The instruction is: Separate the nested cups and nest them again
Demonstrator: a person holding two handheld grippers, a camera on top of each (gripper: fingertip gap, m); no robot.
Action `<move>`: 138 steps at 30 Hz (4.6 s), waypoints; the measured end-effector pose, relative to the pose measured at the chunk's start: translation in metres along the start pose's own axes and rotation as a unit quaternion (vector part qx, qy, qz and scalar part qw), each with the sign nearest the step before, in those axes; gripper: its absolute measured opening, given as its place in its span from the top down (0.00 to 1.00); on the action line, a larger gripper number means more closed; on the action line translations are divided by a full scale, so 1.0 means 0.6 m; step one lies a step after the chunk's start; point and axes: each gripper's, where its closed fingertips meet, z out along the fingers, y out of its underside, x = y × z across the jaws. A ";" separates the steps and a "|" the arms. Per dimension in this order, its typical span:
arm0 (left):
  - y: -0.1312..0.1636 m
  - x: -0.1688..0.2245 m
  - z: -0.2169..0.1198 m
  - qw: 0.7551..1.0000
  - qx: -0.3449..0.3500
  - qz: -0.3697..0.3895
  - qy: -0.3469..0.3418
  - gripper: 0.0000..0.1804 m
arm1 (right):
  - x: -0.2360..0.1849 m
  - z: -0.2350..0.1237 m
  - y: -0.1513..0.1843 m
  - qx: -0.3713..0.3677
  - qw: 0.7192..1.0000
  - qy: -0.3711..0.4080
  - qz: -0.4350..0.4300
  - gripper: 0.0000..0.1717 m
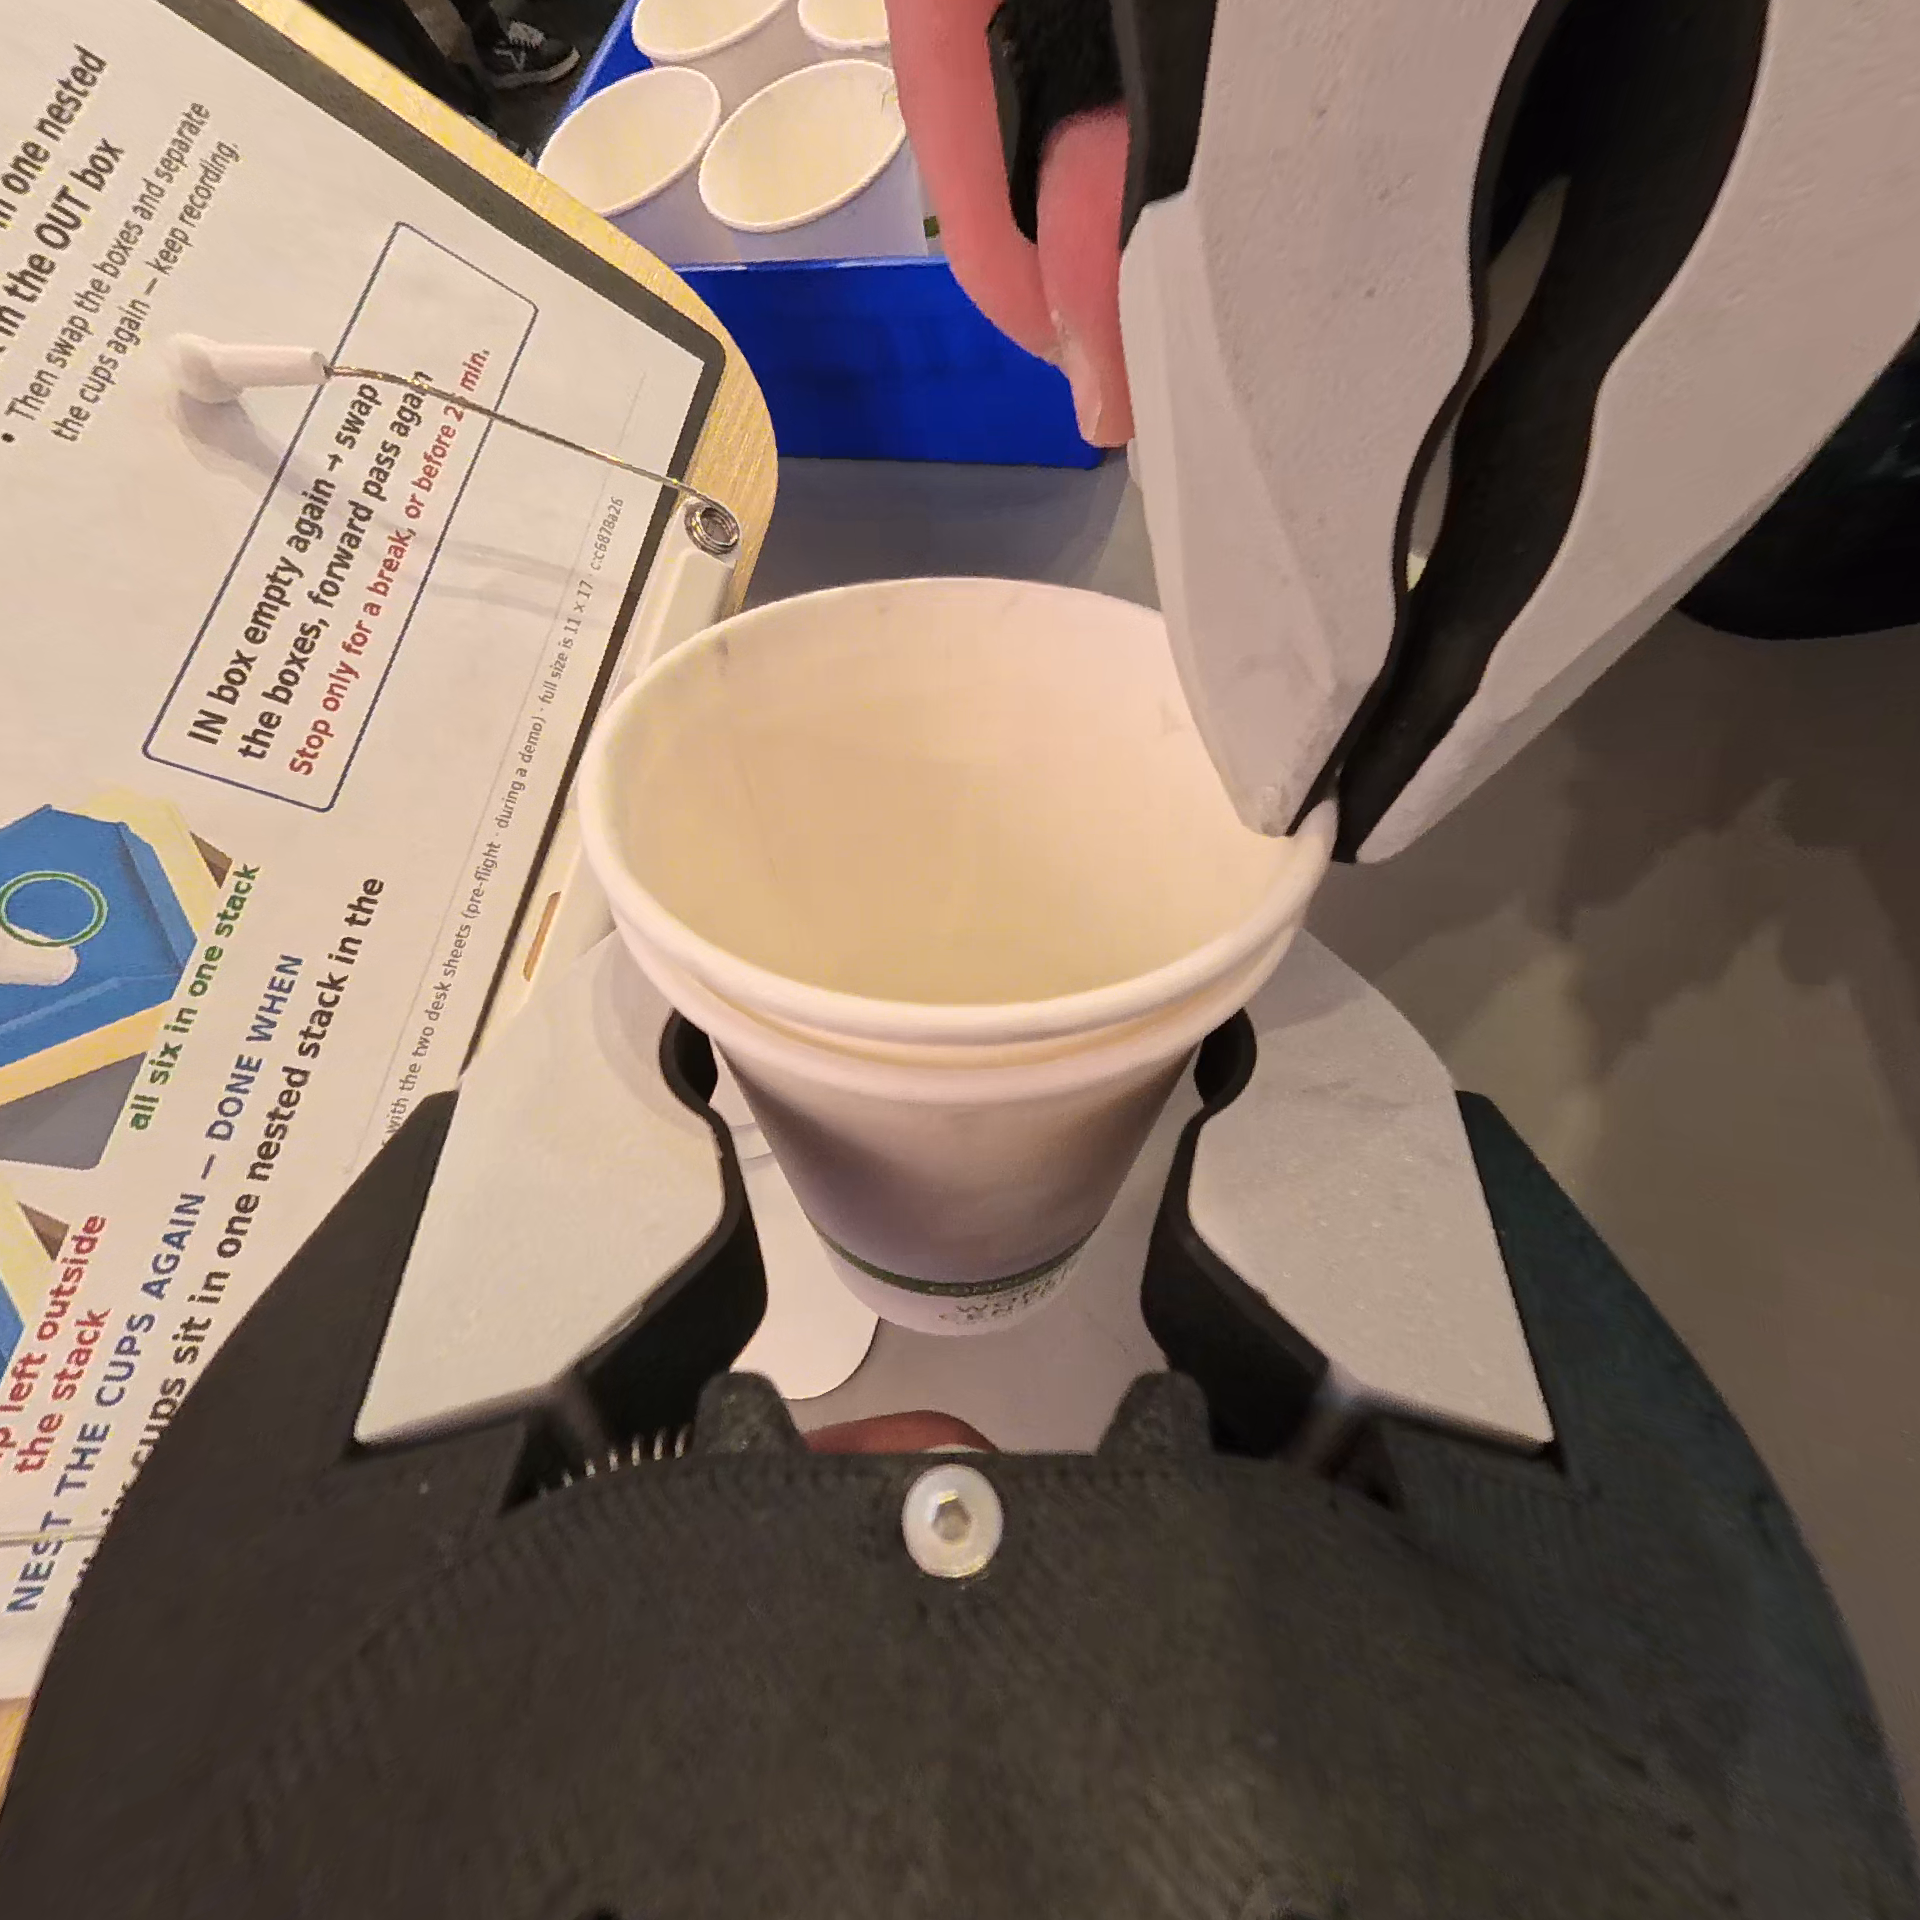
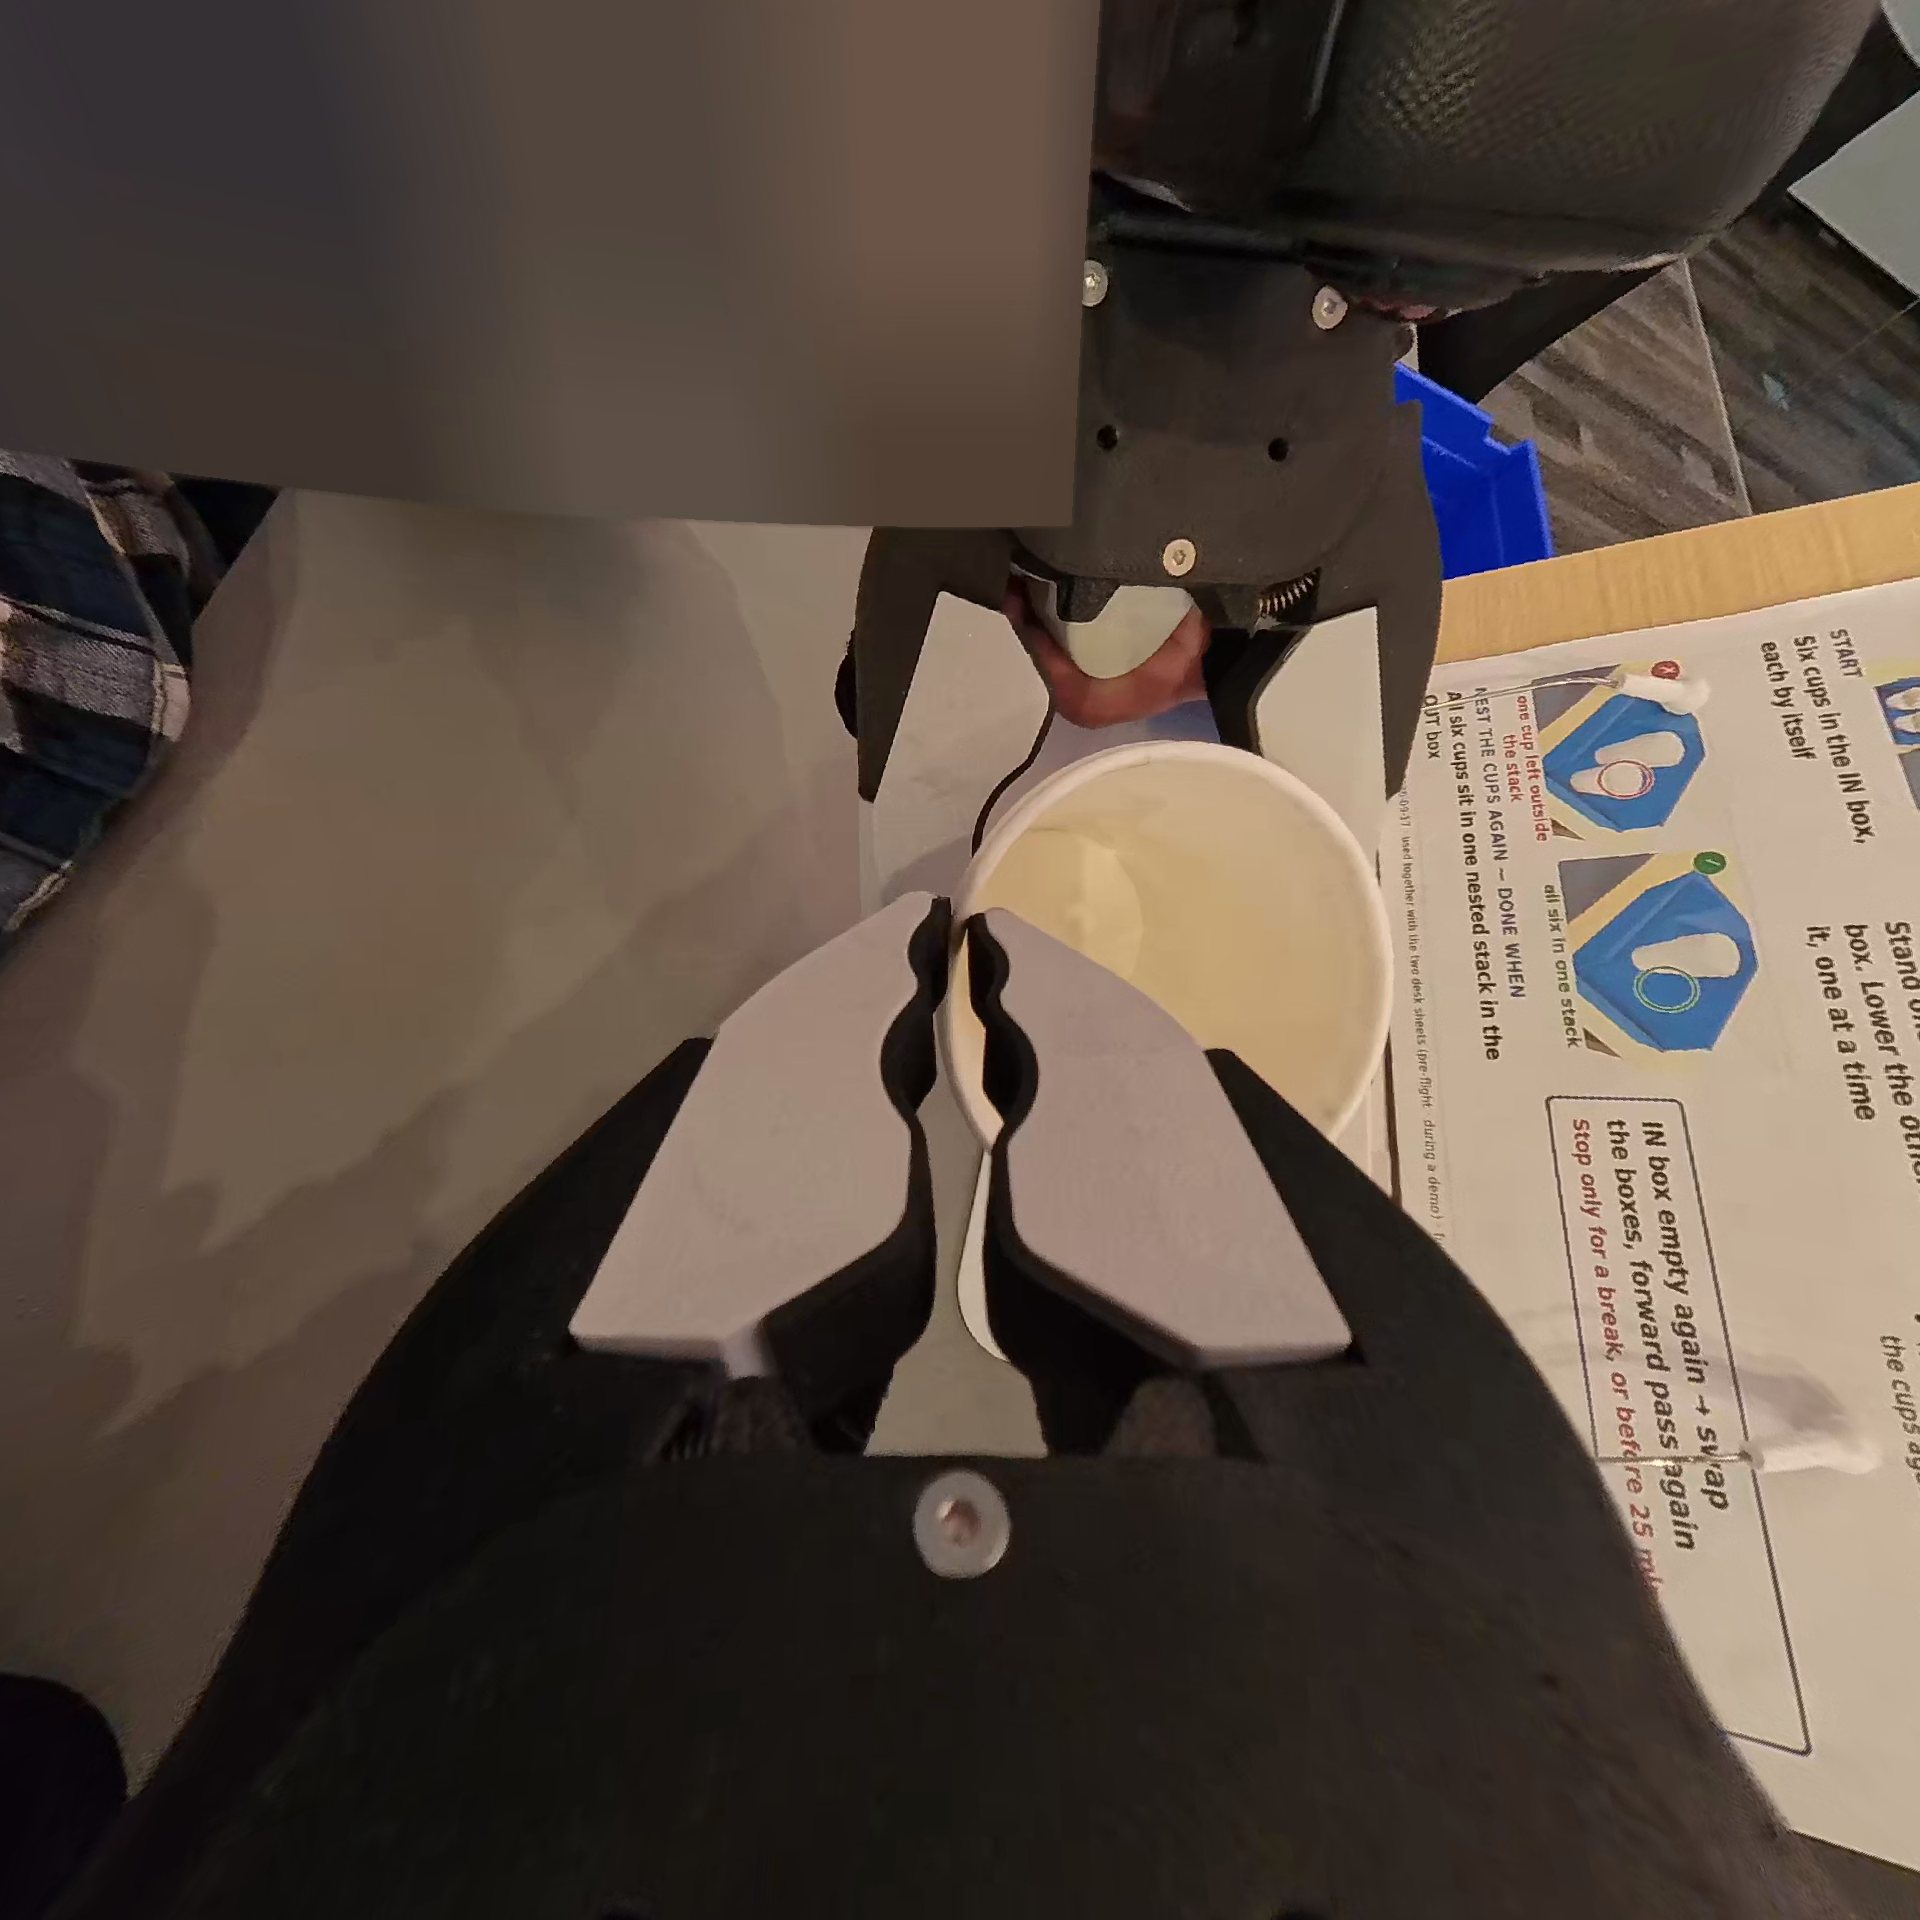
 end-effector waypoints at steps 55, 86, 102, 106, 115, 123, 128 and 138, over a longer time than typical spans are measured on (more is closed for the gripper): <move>0.015 -0.008 0.001 1.000 -0.018 0.010 -0.004 0.51 | 0.042 -0.360 0.415 -0.377 0.859 0.207 0.277 0.98; 0.017 0.000 0.010 1.000 -0.021 0.012 0.004 0.51 | -0.004 -0.289 0.478 -0.362 0.857 0.072 0.360 0.90; 0.006 0.019 0.019 0.999 0.001 -0.001 0.037 0.51 | 0.005 -0.165 0.109 -0.121 0.990 0.076 -0.017 0.74; 0.006 0.025 0.026 0.999 0.002 -0.002 0.045 0.51 | -0.028 -0.090 0.062 -0.089 0.992 0.019 -0.082 0.78; 0.003 0.042 0.026 0.997 0.007 0.003 0.072 0.51 | -0.040 -0.001 0.079 -0.122 0.986 -0.021 -0.115 0.90; -0.009 0.046 0.020 0.997 0.025 0.004 0.077 0.52 | -0.033 -0.026 0.073 -0.108 0.987 -0.009 -0.116 0.98; -0.022 0.024 -0.004 0.997 0.051 -0.003 0.052 0.53 | 0.016 -0.132 0.082 -0.123 0.984 0.099 -0.082 0.99; -0.029 0.009 -0.031 0.996 0.079 0.003 0.047 1.00 | 0.052 -0.429 0.238 -0.326 0.865 0.366 0.108 0.98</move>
